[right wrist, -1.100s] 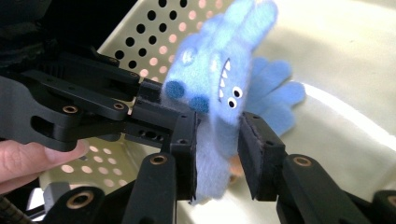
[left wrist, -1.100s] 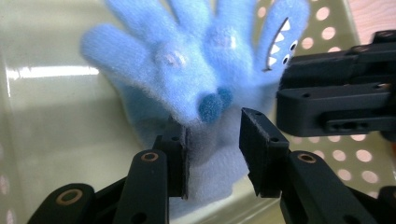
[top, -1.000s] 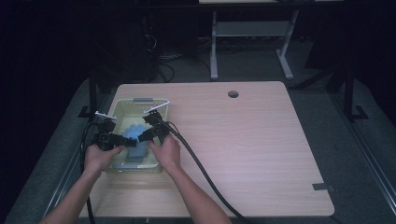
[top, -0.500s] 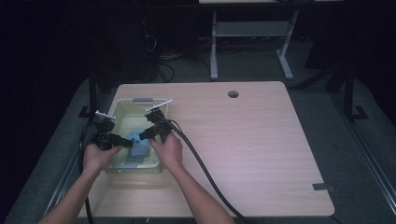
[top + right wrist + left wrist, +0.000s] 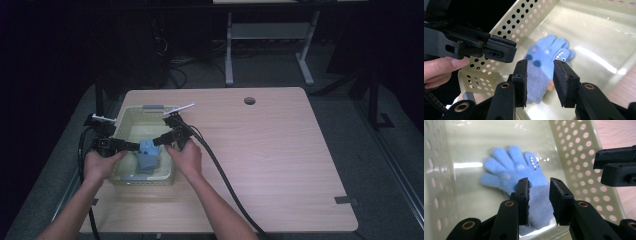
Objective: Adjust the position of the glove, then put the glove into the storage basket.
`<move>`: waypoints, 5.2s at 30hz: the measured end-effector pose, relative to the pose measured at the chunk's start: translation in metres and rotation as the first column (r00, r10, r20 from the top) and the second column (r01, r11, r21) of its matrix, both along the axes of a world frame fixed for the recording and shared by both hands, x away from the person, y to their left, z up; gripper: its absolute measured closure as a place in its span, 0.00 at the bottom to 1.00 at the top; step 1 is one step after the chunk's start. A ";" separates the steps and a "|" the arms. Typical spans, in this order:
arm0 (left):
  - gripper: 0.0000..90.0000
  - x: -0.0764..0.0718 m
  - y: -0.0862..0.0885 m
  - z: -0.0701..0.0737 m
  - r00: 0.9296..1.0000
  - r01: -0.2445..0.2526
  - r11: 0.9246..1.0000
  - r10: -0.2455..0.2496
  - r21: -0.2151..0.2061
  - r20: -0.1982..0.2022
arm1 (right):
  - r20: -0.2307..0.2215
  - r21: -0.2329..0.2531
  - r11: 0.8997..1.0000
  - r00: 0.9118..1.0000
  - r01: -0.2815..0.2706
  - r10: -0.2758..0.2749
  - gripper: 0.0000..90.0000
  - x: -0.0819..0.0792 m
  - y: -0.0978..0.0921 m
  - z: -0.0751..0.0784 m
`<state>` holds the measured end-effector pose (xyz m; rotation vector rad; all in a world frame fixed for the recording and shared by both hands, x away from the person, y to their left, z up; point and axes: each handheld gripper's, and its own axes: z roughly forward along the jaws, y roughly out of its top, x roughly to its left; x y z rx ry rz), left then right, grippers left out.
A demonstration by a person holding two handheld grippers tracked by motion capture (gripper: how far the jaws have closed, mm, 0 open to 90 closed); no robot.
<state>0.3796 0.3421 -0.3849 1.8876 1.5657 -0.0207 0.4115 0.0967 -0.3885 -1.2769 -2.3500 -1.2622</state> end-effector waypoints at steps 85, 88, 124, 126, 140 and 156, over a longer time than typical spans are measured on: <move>0.44 -0.004 -0.146 0.041 0.948 0.286 0.945 -0.256 -0.157 0.187 | -0.037 0.164 0.940 0.954 0.299 -0.297 0.41 -0.022 -0.249 0.001; 0.44 -0.004 -0.150 0.041 0.945 0.297 0.942 -0.267 -0.157 0.188 | -0.037 0.161 0.939 0.953 0.304 -0.302 0.41 -0.025 -0.256 0.001; 0.38 -0.012 -0.217 0.025 0.916 0.380 0.906 -0.340 -0.188 0.212 | -0.081 0.123 0.907 0.915 0.403 -0.396 0.39 -0.057 -0.334 -0.032; 0.38 -0.013 -0.220 0.023 0.914 0.385 0.903 -0.345 -0.190 0.213 | -0.085 0.120 0.907 0.914 0.405 -0.397 0.38 -0.058 -0.338 -0.034; 0.37 -0.021 -0.239 0.003 0.911 0.400 0.894 -0.365 -0.203 0.190 | -0.101 0.113 0.896 0.902 0.430 -0.420 0.38 -0.071 -0.360 -0.046; 0.35 -0.031 -0.246 -0.021 0.903 0.424 0.881 -0.392 -0.210 0.176 | -0.124 0.118 0.876 0.882 0.469 -0.455 0.38 -0.091 -0.390 -0.067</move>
